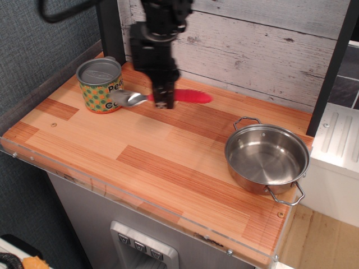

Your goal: Move the red spoon behind the silver pan.

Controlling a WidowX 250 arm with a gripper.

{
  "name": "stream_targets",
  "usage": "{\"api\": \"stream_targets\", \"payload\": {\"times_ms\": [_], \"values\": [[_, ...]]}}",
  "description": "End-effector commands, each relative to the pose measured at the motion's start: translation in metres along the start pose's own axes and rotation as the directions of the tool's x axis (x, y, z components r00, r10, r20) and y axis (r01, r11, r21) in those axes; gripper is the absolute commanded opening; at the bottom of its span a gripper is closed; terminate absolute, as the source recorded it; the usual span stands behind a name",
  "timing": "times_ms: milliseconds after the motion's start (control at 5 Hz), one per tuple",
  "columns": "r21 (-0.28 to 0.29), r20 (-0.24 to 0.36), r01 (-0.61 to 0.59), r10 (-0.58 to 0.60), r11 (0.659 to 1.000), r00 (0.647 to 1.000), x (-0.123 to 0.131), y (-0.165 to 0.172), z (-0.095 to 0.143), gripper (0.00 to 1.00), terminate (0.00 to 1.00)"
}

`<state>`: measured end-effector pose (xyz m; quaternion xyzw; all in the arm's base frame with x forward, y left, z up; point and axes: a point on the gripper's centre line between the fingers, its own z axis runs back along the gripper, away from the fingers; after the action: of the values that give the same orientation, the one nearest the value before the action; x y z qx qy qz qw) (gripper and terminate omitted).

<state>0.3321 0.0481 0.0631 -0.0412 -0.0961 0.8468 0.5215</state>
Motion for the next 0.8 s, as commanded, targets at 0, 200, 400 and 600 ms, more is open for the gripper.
{"api": "stream_targets", "payload": {"times_ms": [0,200,400,600], "values": [[-0.096,-0.103,-0.007,-0.003,0.995,0.995,-0.04,-0.022,0.004,0.0,0.0],[-0.107,-0.085,0.051,-0.06,0.993,0.995,-0.057,-0.024,-0.003,0.0,0.0],[-0.126,-0.065,0.08,-0.089,0.989,0.994,-0.068,-0.026,-0.014,0.0,0.0],[-0.132,-0.054,0.115,-0.123,0.985,0.991,-0.077,-0.027,-0.019,0.0,0.0]]}}
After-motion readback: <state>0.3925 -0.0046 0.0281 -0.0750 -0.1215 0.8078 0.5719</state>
